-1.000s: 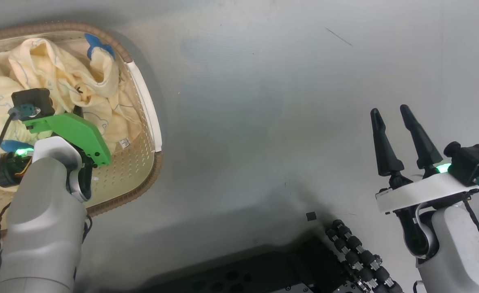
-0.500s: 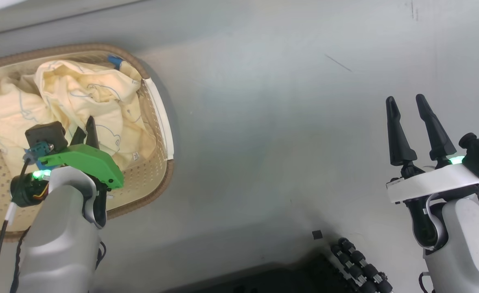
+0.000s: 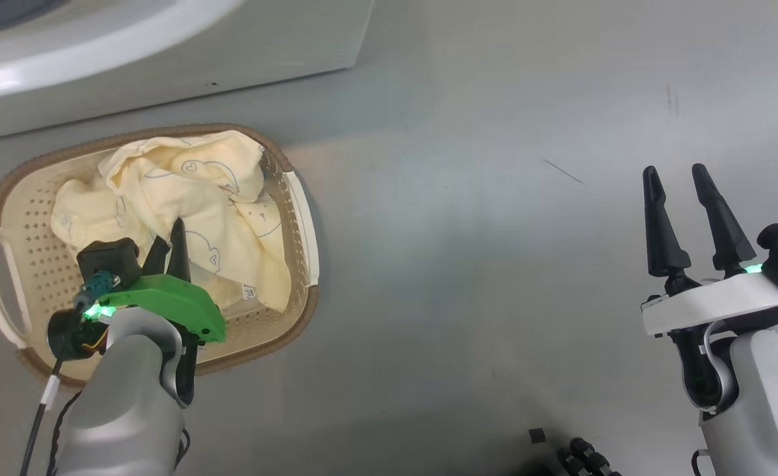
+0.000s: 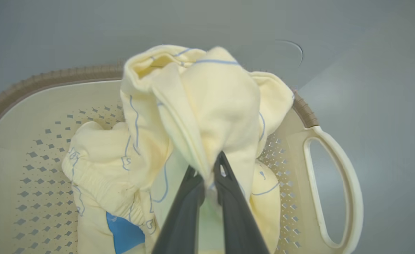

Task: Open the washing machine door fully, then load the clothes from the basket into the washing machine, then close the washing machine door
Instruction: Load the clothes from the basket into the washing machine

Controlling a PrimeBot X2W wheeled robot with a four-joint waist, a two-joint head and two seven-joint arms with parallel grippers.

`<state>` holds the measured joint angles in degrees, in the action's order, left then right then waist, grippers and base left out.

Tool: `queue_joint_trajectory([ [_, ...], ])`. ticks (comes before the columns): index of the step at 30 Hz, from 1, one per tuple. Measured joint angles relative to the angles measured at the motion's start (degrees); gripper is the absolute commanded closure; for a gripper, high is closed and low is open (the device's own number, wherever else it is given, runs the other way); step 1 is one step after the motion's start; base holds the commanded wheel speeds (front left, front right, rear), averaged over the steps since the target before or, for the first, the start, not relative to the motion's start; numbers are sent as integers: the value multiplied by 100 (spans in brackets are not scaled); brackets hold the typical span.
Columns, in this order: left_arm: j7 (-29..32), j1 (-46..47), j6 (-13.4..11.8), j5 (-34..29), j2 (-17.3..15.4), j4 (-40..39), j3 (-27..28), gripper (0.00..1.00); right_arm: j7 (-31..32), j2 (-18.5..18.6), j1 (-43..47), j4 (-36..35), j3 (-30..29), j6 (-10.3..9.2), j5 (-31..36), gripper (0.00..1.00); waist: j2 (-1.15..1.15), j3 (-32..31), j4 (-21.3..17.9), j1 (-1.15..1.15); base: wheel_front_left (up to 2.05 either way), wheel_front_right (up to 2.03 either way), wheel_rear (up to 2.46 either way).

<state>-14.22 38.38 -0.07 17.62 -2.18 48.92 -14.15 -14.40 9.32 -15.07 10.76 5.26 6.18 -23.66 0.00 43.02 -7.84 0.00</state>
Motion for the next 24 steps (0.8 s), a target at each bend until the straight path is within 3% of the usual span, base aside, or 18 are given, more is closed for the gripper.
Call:
queue_joint_trajectory([
  [8,0,-257,58,0,11,-259,1,100,0,8,210,78,-129,33,32,0,0,-601,178,0,0,0,0],
  [24,0,-1237,68,-105,26,-1998,339,100,0,22,678,186,-426,24,200,0,0,-1894,543,-1,0,0,0],
])
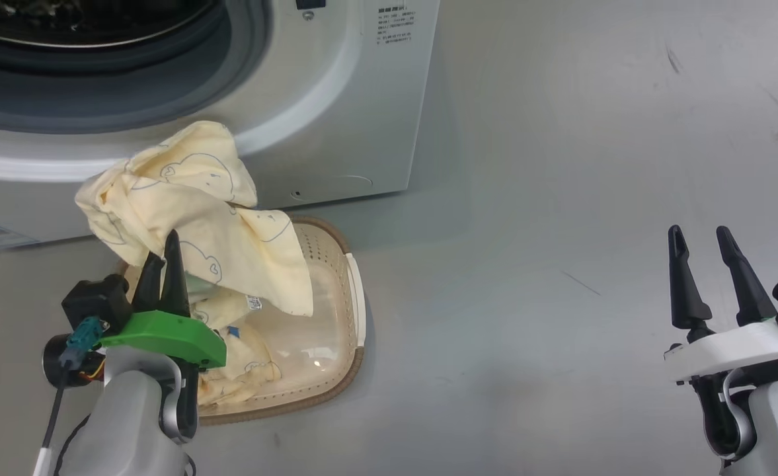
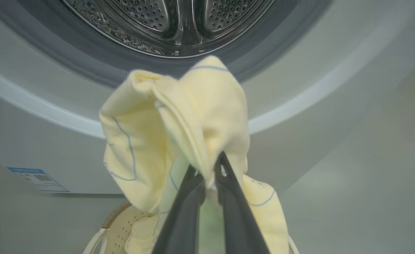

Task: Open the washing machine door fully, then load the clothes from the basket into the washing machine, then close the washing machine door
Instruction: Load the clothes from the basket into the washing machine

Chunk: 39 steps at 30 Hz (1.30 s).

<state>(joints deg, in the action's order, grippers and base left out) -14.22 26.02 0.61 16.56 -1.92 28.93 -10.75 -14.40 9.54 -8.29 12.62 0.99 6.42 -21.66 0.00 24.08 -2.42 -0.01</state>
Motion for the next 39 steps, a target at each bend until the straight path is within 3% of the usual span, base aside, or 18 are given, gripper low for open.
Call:
queue_joint_trajectory([
  [23,-1,-1832,-26,-524,-99,-1579,303,100,0,-113,965,-78,33,-197,294,0,0,-1763,421,0,0,0,0],
  [39,-1,-2825,-26,-553,-143,-1937,456,100,0,-196,1372,-283,89,-296,397,0,0,-2352,562,0,0,0,0],
])
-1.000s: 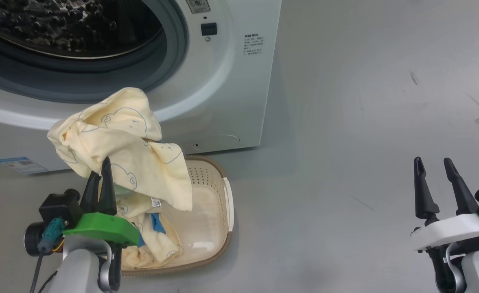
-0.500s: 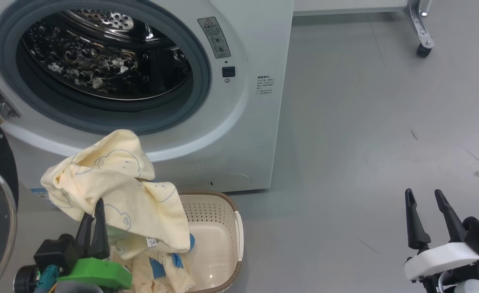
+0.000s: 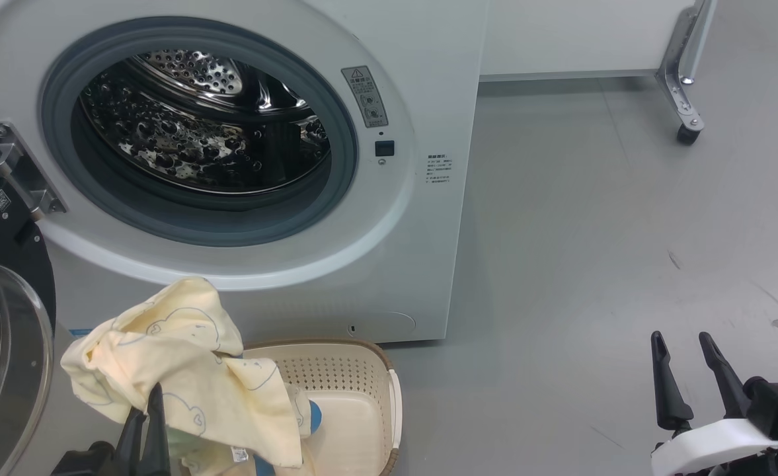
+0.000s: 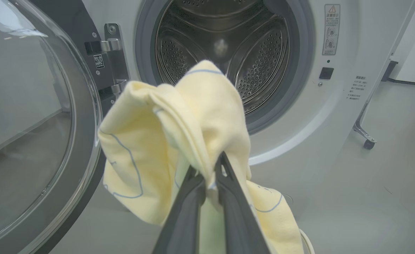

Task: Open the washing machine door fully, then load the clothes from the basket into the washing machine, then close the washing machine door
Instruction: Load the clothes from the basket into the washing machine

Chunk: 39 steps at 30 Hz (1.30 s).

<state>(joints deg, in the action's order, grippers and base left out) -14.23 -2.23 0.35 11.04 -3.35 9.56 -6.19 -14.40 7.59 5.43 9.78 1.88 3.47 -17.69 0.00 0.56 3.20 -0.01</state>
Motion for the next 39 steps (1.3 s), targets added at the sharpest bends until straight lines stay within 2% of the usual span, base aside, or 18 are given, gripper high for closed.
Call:
queue_joint_trajectory([
  [8,0,-135,1,9,2,-218,11,100,1,-14,54,-125,41,-8,7,0,0,14,-37,0,0,0,0],
  [20,0,-32,27,10,21,-428,-89,100,40,-20,98,-371,96,-45,5,0,0,389,-107,0,0,0,0],
  [31,0,1101,7,-9,76,-581,-135,100,132,13,-31,-667,109,8,-12,0,0,1087,-281,0,0,0,0],
  [39,12,2204,-51,-103,90,-396,-44,100,189,114,-269,-845,119,62,-45,0,0,1709,-466,1,0,0,0],
])
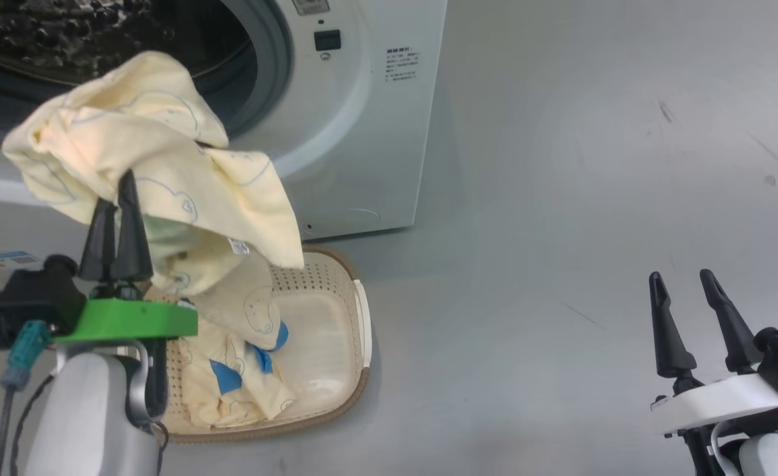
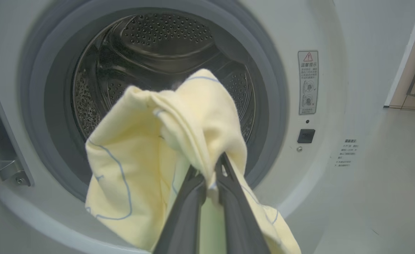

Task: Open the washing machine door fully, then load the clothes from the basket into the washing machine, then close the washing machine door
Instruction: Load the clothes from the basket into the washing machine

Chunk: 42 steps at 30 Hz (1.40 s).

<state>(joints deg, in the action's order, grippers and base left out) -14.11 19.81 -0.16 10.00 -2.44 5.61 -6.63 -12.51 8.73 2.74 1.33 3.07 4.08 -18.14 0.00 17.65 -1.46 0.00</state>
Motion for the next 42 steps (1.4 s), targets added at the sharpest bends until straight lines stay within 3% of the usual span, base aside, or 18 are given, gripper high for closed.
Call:
queue_joint_trajectory([
  [11,359,1603,-111,80,-148,312,434,100,42,62,-371,-234,-8,64,-65,0,0,905,-240,1,0,0,0],
  [20,907,3147,-126,62,-587,780,689,100,42,82,-782,-291,24,125,-201,0,0,1711,-412,1,0,0,0],
  [32,2164,4129,-124,415,-638,1780,808,100,40,78,-797,-109,159,194,-313,0,0,2366,-586,1,0,0,0],
  [42,2502,4842,-20,361,-881,2002,712,100,7,68,-797,-45,294,202,-364,0,0,2709,-656,0,0,0,0],
])
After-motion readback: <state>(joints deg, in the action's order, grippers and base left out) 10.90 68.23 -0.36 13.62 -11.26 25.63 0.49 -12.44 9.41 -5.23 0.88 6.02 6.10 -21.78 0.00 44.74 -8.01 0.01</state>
